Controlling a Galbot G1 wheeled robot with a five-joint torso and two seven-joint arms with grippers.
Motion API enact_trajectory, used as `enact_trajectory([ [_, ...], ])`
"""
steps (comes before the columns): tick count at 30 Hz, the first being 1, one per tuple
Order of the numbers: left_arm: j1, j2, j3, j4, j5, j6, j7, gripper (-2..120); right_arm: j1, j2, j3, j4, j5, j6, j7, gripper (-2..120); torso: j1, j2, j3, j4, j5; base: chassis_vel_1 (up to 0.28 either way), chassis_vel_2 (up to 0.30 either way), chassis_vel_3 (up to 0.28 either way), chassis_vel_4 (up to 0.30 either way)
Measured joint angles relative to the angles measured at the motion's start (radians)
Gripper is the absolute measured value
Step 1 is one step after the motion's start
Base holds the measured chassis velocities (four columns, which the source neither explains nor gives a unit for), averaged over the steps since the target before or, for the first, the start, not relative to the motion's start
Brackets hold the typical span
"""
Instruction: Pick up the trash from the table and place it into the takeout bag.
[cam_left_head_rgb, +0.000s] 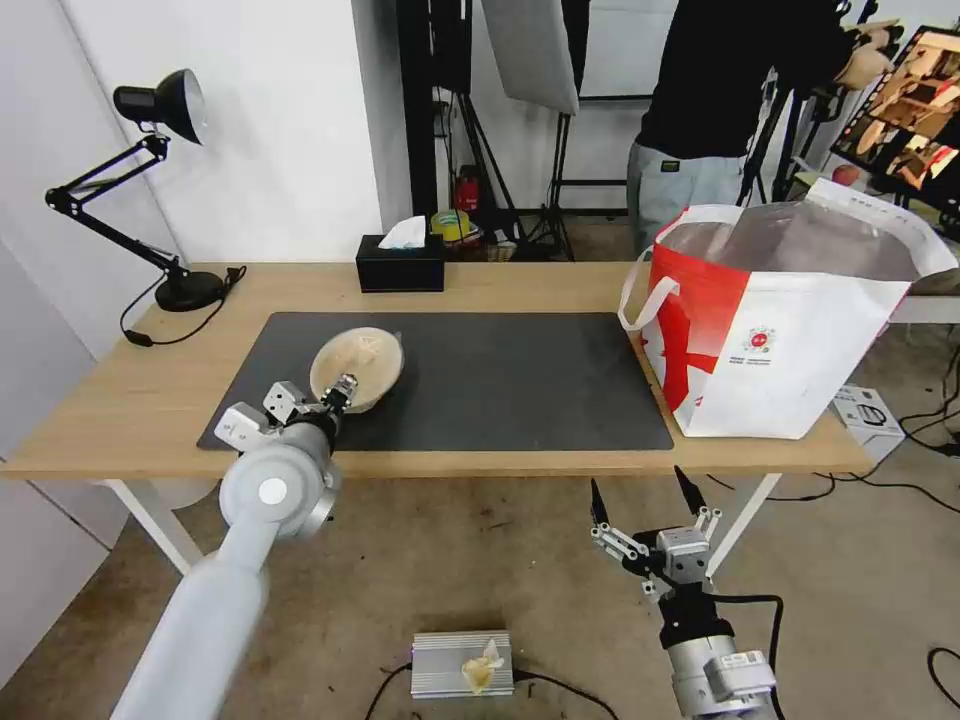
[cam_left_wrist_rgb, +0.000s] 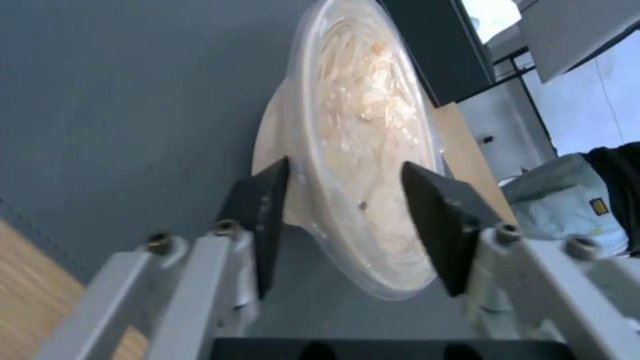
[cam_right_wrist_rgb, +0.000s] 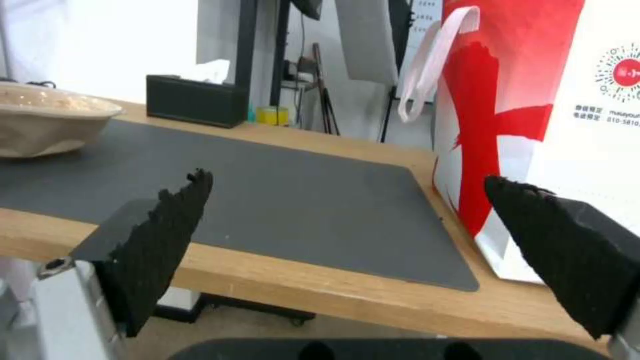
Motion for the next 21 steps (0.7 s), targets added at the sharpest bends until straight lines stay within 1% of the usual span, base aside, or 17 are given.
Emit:
enact_trajectory([
  [1,0.0,0.0,0.0,0.0,0.0,0.0,0.0,41,0.0,0.0,0.0,0.0,0.0,0.0,0.0,100,0.0,0.0,0.0,0.0,0.0,0.0,0.0,0.0,0.0],
  [4,-0.001,-0.002,-0.001,-0.003,0.002,0.0,0.003,28,0.0,0.0,0.0,0.0,0.0,0.0,0.0,100,0.0,0.0,0.0,0.0,0.0,0.0,0.0,0.0,0.0],
  [5,-0.001,-0.002,-0.001,-0.003,0.002,0.0,0.003,28,0.0,0.0,0.0,0.0,0.0,0.0,0.0,100,0.0,0.0,0.0,0.0,0.0,0.0,0.0,0.0,0.0],
  [9,-0.001,-0.004,0.0,-0.006,0.006,-0.001,0.004,9,0.0,0.0,0.0,0.0,0.0,0.0,0.0,100,0.0,0.0,0.0,0.0,0.0,0.0,0.0,0.0,0.0],
  [10,-0.001,-0.004,0.0,-0.006,0.006,-0.001,0.004,9,0.0,0.0,0.0,0.0,0.0,0.0,0.0,100,0.0,0.0,0.0,0.0,0.0,0.0,0.0,0.0,0.0],
  [13,-0.001,0.0,0.0,-0.012,0.006,-0.002,0.006,0,0.0,0.0,0.0,0.0,0.0,0.0,0.0,100,0.0,0.0,0.0,0.0,-0.0001,0.0,0.0,0.0,0.0],
  [21,0.021,0.021,-0.009,-0.051,0.003,-0.003,0.012,0,0.0,0.0,0.0,0.0,0.0,0.0,0.0,100,0.0,0.0,0.0,0.0,0.0,0.0,0.0,0.0,0.0],
])
